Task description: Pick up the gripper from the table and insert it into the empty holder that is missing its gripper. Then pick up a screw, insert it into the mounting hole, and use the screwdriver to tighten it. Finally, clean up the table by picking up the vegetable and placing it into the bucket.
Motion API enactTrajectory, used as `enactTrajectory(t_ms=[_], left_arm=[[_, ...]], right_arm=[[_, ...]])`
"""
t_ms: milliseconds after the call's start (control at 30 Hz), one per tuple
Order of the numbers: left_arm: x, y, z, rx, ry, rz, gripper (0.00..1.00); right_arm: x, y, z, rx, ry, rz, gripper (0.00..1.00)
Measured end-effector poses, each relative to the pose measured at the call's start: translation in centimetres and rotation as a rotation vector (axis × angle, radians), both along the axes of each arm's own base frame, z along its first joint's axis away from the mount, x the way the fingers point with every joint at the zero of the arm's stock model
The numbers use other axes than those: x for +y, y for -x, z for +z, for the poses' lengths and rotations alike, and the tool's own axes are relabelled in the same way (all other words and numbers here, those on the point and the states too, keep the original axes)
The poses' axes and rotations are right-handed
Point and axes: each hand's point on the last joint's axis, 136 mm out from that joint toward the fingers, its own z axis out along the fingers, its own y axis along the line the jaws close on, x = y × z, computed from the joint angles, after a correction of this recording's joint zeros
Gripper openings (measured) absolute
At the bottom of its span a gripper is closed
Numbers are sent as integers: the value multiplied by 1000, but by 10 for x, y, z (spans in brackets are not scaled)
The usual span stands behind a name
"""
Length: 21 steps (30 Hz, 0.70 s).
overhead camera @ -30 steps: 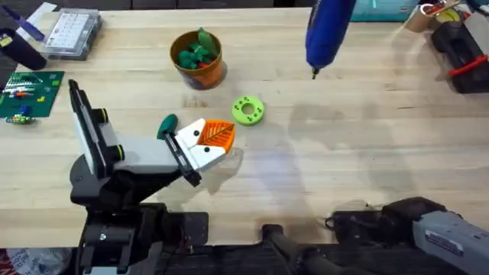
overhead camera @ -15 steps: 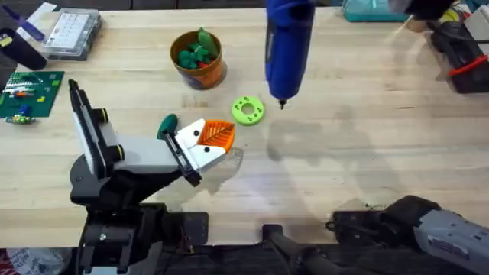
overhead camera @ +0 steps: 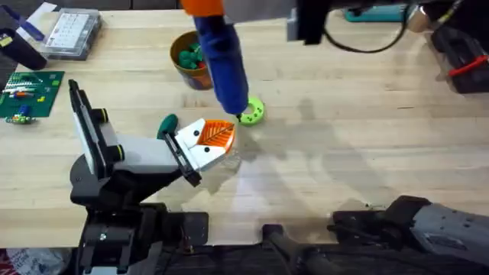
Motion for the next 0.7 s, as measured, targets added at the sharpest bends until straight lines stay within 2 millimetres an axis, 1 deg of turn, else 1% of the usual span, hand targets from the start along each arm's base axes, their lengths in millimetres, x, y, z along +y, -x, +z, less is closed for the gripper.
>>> enactTrajectory(t_ms=[100, 233, 300, 400, 533, 700], left_arm=[[0, 0, 0, 0, 0, 0, 13], [0, 0, 0, 0, 0, 0, 13], [0, 0, 0, 0, 0, 0, 13], [0, 0, 0, 0, 0, 0, 13], [0, 0, 0, 0, 0, 0, 13], [0, 0, 0, 0, 0, 0, 13]], right_arm=[[7, -1, 0, -18, -12, -8, 55], [13, 1, 11, -103, -104, -4, 56], [14, 2, 10, -129, -147, 1, 57], [14, 4, 1, -153, -193, 18, 56], [16, 11, -16, -122, -185, 61, 55], [22, 25, -18, -127, -187, 129, 55]])
